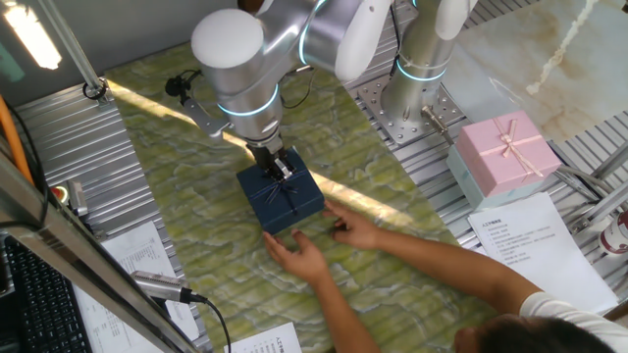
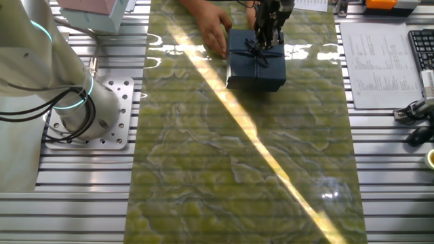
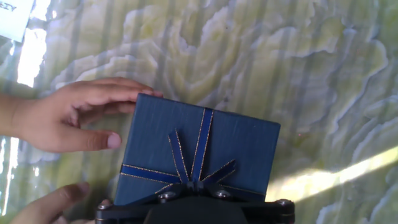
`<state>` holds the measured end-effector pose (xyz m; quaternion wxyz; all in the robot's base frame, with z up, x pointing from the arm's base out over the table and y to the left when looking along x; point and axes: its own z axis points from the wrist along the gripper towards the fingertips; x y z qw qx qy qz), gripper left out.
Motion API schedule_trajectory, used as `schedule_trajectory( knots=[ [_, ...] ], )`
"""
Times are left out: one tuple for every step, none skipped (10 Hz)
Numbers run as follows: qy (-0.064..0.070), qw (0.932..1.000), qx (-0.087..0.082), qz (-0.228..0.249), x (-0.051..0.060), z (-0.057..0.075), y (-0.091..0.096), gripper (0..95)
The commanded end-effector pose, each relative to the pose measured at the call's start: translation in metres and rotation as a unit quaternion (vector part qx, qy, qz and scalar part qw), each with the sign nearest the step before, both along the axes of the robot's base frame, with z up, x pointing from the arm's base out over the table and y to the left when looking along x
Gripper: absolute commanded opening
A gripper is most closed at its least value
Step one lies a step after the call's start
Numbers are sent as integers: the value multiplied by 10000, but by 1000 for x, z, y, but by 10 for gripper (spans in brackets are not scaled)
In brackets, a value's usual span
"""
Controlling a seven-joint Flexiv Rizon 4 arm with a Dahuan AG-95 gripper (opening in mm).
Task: Open a box
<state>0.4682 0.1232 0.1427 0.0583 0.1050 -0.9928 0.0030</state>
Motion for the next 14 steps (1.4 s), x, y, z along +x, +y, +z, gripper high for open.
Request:
schedule_trajectory(
  knots=[
    [-13,10000,0,-4,1,0,0,0],
    [-25,10000,5,-4,0,2,0,0],
    [-13,10000,3,-3,-2,12,3,0],
    [38,10000,-11,2,-3,22,6,0],
    [75,10000,-30,7,-5,31,9,0],
    [97,9999,-29,10,-7,37,10,0],
    [103,9999,-28,12,-9,41,11,0],
    [115,9999,-23,11,-11,44,12,0],
    [124,9999,-25,12,-11,44,12,0],
    [113,9999,-21,12,-11,44,12,0],
    [104,9999,-16,11,-11,44,12,0],
    [102,9999,-18,15,-12,45,12,0],
    [106,9999,-18,12,-12,46,12,0],
    [118,9999,-44,6,-13,45,12,0]
  ],
)
